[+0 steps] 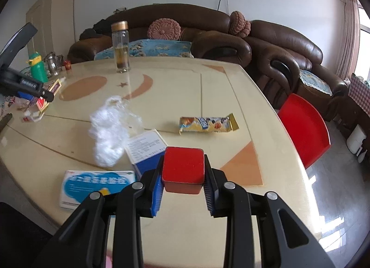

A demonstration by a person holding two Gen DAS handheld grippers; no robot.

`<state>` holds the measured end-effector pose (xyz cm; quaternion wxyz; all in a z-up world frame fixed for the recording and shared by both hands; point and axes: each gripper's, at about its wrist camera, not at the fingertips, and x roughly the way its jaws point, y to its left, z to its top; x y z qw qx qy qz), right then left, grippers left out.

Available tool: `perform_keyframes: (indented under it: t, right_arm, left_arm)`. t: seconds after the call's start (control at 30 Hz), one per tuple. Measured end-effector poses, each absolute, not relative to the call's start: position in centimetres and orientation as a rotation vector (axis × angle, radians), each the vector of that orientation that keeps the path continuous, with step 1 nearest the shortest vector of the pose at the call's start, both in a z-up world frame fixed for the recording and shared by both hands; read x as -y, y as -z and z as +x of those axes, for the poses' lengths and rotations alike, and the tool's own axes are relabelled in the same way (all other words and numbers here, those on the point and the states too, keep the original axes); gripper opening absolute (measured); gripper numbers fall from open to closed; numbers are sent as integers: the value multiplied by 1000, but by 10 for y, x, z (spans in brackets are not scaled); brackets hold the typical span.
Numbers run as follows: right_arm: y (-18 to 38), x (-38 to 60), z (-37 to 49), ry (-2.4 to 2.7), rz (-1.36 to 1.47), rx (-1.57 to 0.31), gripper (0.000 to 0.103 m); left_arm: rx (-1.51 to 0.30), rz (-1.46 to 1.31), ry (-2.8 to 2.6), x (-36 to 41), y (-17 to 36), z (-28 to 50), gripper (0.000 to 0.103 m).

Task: Collect trash
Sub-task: 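Carry the card box and red cube with both tools over the pink bin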

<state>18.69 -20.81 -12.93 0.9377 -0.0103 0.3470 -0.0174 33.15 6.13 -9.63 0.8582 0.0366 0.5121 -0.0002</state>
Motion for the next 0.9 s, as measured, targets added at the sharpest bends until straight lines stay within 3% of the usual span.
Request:
perform_keyframes:
  t: [0.3, 0.9]
  right_arm:
    - [76, 188, 148, -16, -31, -640, 30]
    - [29, 151, 55, -63, -74, -573, 30]
  left_arm:
    - [-965, 94, 77, -53, 52, 244, 61]
    - [-909, 148, 183, -31, 32, 140, 61]
